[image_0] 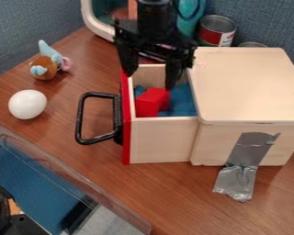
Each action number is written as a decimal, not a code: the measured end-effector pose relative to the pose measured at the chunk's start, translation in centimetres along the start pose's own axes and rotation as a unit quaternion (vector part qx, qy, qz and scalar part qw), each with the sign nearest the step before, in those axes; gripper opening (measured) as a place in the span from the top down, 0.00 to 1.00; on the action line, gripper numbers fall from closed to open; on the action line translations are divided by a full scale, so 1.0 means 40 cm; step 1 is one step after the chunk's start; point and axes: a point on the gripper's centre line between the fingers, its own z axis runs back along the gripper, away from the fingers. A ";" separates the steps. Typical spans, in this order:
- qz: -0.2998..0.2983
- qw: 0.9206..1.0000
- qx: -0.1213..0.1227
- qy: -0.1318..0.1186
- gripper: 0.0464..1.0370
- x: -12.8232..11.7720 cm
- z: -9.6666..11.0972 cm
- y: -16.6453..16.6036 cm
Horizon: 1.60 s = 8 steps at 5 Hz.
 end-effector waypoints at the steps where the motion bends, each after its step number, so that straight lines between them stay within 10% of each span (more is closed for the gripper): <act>1: -0.009 1.000 0.001 -0.004 0.04 0.007 -0.026 0.000; 6: -0.006 0.998 -0.015 -0.062 0.04 0.022 -0.057 0.022; 8: 0.001 0.999 -0.025 -0.034 0.04 0.012 -0.088 0.037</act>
